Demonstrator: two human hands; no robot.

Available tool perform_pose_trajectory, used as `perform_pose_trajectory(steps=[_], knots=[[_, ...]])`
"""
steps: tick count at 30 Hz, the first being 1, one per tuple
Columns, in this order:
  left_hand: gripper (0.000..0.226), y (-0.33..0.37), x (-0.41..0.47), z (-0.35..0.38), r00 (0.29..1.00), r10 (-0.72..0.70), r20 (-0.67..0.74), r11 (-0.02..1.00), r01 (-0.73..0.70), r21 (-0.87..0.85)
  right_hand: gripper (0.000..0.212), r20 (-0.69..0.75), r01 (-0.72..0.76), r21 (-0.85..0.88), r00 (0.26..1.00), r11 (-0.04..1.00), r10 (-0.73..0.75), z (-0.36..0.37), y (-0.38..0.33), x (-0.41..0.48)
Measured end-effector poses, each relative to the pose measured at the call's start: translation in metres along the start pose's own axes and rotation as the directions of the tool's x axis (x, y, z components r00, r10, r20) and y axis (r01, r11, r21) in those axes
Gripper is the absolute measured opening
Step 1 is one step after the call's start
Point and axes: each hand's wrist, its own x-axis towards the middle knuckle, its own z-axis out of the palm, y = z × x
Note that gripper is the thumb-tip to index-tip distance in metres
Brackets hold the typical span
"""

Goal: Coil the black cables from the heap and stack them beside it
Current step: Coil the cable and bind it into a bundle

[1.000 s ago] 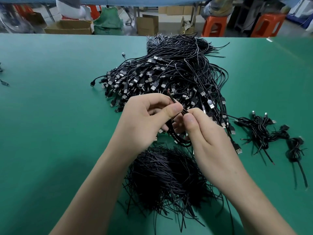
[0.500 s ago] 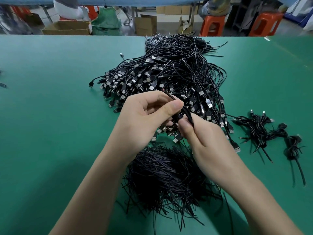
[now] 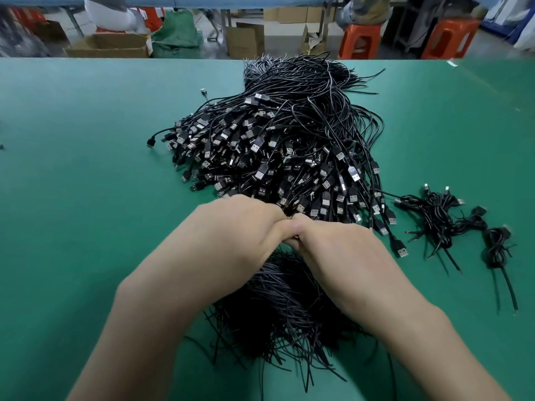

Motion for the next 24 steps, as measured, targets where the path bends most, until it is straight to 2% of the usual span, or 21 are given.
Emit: perform_pose_trajectory(steps=[2, 6, 8, 11, 14, 18, 22, 24], knots=[[0.057, -0.005, 0.002, 0.003, 0.998, -0.02, 0.058, 1.0, 0.02, -0.008, 0.017, 0.03, 0.029, 0.012, 0.999, 1.0, -0.029, 0.0, 0.001, 0.0], [0.053, -0.01, 0.006, 0.006, 0.997, 0.035, 0.076, 0.997, -0.03, -0.069, 0.015, 0.063, 0.102, 0.012, 0.993, 0.995, -0.103, -0.003, 0.01, -0.002], [0.047, -0.01, 0.009, 0.008, 0.994, 0.099, 0.039, 0.987, -0.093, -0.129, 0.03, 0.085, 0.123, 0.042, 0.988, 0.992, -0.126, -0.01, 0.016, -0.003], [0.042, -0.011, 0.014, 0.012, 0.986, 0.161, -0.047, 0.97, -0.167, -0.178, 0.048, 0.119, 0.073, 0.175, 0.988, 0.982, -0.095, -0.019, 0.022, -0.004], [0.04, -0.011, 0.014, 0.015, 0.967, 0.214, -0.137, 0.952, -0.238, -0.192, 0.046, 0.184, 0.001, 0.313, 0.981, 0.95, -0.062, -0.024, 0.027, -0.008], [0.043, -0.011, 0.015, 0.016, 0.966, 0.217, -0.141, 0.947, -0.244, -0.207, 0.036, 0.232, -0.061, 0.476, 0.971, 0.877, -0.058, -0.031, 0.03, -0.01], [0.04, -0.012, 0.016, 0.017, 0.956, 0.227, -0.187, 0.933, -0.269, -0.238, 0.049, 0.222, -0.084, 0.38, 0.975, 0.921, -0.003, -0.033, 0.034, -0.008], [0.04, -0.01, 0.017, 0.019, 0.952, 0.237, -0.194, 0.933, -0.279, -0.228, 0.049, 0.19, -0.061, 0.272, 0.982, 0.961, 0.008, -0.031, 0.036, -0.007]])
